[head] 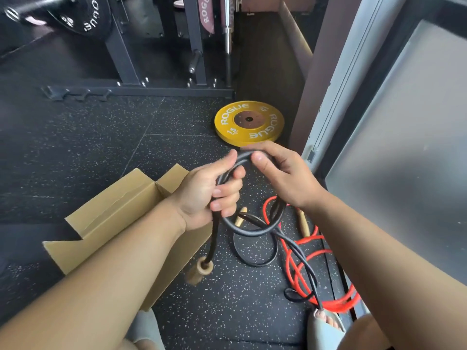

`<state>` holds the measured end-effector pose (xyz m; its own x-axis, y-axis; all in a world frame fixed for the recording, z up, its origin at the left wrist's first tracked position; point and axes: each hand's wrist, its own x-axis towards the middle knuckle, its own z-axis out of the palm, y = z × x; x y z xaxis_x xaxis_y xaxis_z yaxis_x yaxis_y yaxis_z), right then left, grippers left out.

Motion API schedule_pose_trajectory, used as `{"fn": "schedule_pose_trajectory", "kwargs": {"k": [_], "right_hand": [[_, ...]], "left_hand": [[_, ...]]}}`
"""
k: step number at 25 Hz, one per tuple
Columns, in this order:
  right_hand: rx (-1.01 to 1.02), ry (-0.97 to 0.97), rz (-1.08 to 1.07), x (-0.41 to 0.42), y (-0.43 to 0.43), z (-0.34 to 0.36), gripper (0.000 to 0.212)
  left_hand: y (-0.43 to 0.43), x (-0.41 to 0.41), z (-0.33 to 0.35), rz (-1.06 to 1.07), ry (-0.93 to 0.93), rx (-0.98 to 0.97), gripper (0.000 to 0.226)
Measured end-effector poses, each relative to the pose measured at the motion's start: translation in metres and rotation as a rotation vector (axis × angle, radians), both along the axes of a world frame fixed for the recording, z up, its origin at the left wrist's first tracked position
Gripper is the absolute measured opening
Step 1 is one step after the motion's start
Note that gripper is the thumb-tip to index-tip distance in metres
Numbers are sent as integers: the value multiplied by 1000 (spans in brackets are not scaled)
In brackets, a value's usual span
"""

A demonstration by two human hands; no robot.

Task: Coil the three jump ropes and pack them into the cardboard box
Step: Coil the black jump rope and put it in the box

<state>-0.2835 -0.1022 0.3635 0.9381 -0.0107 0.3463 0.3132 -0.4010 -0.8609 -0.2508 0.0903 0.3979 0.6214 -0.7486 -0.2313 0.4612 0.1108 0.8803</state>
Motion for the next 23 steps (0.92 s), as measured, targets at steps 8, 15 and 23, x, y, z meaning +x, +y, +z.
{"fn": "schedule_pose_trajectory", "kwargs": {"k": [8, 15, 23], "right_hand": [[106, 204, -179, -7, 12, -19, 24], [319, 70, -355, -3, 12, -6, 12], [315, 124, -371, -7, 14, -7, 14]], "left_hand": [[14, 6, 18, 240, -9, -229, 29], [16, 11, 20, 186, -246, -120, 25], [18, 13, 17, 140, -266, -133, 23]]}}
